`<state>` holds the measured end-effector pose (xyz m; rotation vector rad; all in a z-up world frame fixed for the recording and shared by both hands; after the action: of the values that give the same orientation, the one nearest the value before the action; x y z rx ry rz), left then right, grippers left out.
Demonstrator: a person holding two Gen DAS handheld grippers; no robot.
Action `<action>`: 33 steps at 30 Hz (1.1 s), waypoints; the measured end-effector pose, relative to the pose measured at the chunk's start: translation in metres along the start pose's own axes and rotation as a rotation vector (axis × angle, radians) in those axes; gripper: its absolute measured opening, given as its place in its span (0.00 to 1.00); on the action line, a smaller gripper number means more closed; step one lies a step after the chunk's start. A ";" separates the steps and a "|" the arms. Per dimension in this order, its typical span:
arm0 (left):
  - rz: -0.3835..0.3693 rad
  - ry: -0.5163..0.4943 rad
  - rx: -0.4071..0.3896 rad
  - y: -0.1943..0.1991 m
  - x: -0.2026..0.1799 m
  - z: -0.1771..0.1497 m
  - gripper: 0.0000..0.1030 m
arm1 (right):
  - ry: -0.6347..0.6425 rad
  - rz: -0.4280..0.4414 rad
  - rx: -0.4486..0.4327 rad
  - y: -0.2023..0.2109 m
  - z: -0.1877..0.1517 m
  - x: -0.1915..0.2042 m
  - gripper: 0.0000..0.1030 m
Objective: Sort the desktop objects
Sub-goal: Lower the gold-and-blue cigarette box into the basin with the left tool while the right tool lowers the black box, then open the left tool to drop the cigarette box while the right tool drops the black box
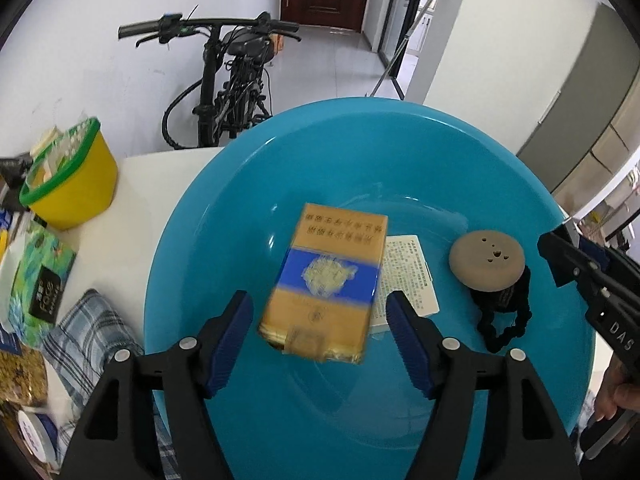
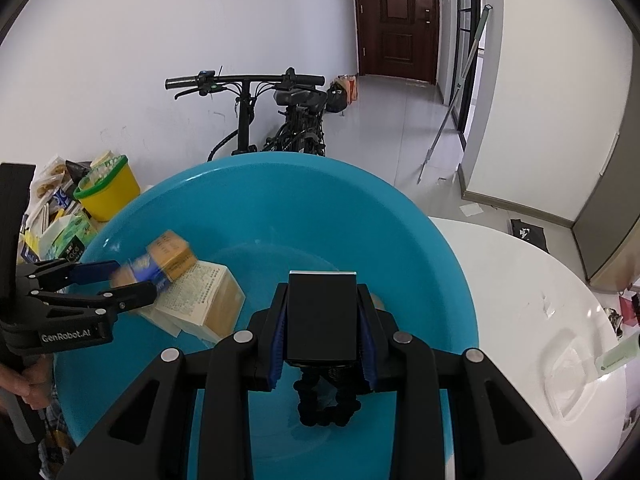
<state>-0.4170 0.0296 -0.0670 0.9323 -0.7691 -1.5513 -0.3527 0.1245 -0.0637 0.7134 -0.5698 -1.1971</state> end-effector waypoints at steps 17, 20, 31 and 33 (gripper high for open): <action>-0.028 -0.010 -0.032 0.011 -0.003 0.000 0.77 | 0.030 0.004 0.102 -0.025 -0.009 0.003 0.28; -0.045 0.000 -0.035 0.012 -0.006 0.000 0.77 | 0.041 -0.012 0.122 -0.028 -0.010 0.002 0.28; -0.035 -0.010 -0.035 0.012 -0.009 -0.002 0.77 | 0.032 -0.027 0.166 -0.032 -0.019 -0.002 0.28; -0.033 -0.008 -0.036 0.013 -0.009 -0.003 0.77 | 0.038 -0.035 0.163 -0.031 -0.018 -0.002 0.29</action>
<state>-0.4074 0.0362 -0.0559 0.9167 -0.7328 -1.5932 -0.3595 0.1239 -0.0996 0.8857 -0.6305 -1.1758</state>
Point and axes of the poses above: each gripper's, at about its wrist camera, not at the fingertips, and y roughly against the way its jaws point, x to its left, z to its top, the point moved 8 cm from there along -y, roughly the way its jaws point, and after that the axes turned 3 degrees about -z, right-handed, at the moved point
